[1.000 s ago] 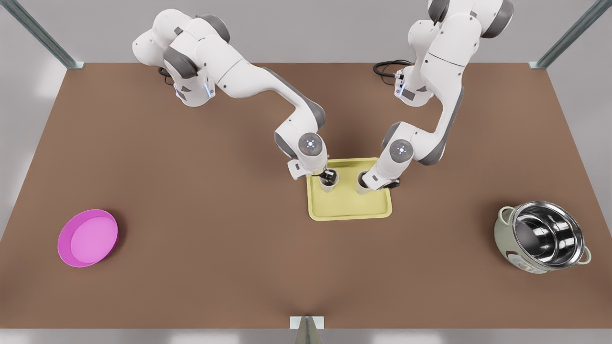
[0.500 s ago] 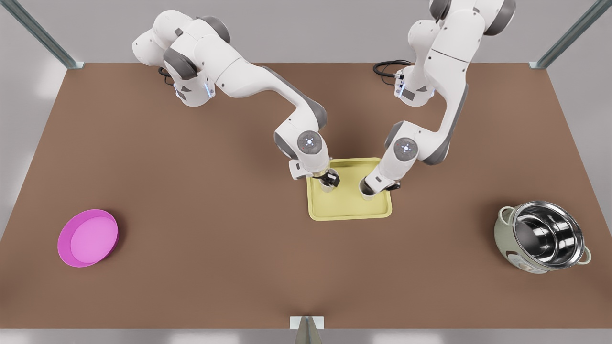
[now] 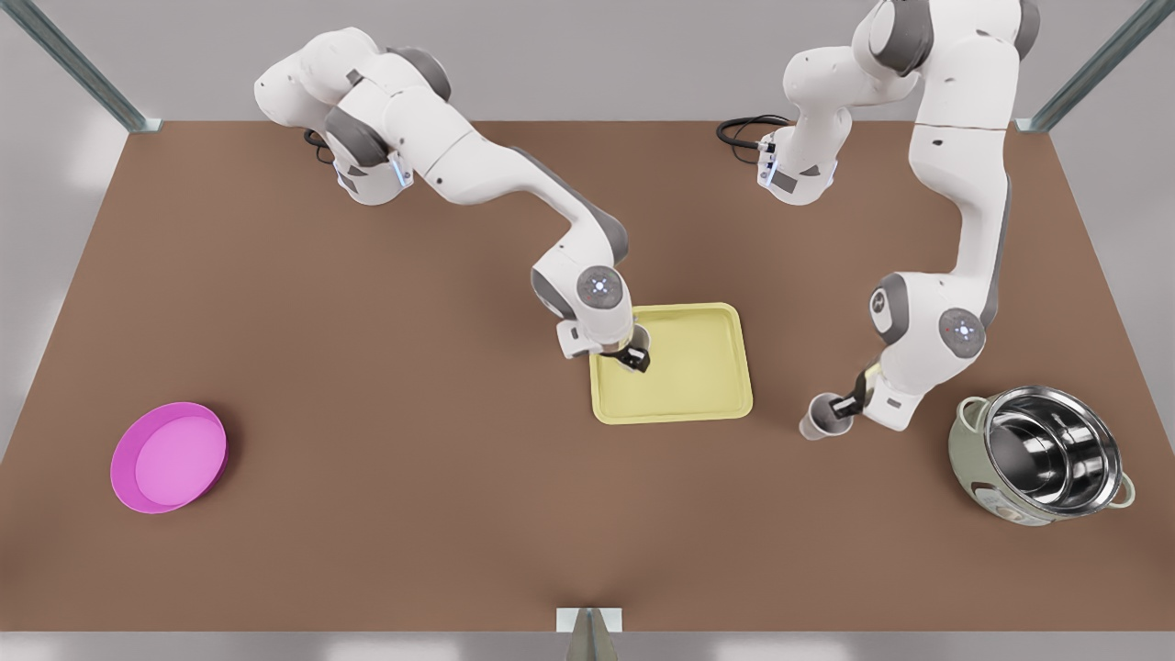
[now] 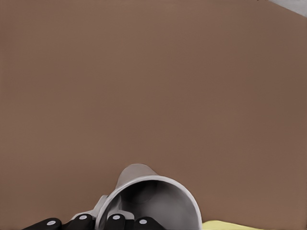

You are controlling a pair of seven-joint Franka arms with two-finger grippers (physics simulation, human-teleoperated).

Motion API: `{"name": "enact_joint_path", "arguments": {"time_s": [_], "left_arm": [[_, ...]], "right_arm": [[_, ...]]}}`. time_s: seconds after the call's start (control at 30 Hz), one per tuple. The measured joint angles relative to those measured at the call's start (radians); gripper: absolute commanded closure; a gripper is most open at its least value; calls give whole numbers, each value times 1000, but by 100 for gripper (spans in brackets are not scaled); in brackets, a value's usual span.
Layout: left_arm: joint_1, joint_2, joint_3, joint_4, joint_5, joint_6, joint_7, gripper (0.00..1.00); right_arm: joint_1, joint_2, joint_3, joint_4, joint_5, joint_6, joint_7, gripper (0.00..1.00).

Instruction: Use the left arm to pick up the white IKEA cup from the tray and place it on the middle-left position; use the right arm to pick up the white IKEA cup from the tray and place it on the middle-right position

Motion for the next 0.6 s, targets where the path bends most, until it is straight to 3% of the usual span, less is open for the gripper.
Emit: {"name": "enact_joint_path", "arguments": {"time_s": [0.1, 0.2, 0.37, 0.4, 0.53, 0.6], "left_arm": [[8, 31, 0, 17, -28, 9, 23, 77], [10, 48, 1, 21, -40, 20, 42, 77], [10, 65, 0, 23, -46, 39, 68, 77], [14, 71, 0, 23, -46, 46, 72, 77], [26, 91, 0, 61, -41, 66, 87, 77], [26, 109, 3, 84, -31, 73, 93, 77]], "right_arm": [[4, 6, 1, 8, -1, 11, -1, 16], [5, 10, 2, 8, -1, 21, -4, 14], [5, 15, 2, 9, 0, 32, -11, 45], [5, 15, 2, 9, 0, 34, -13, 45], [4, 13, 2, 10, 1, 37, -19, 14], [4, 10, 4, 10, 0, 38, -22, 8]]}}
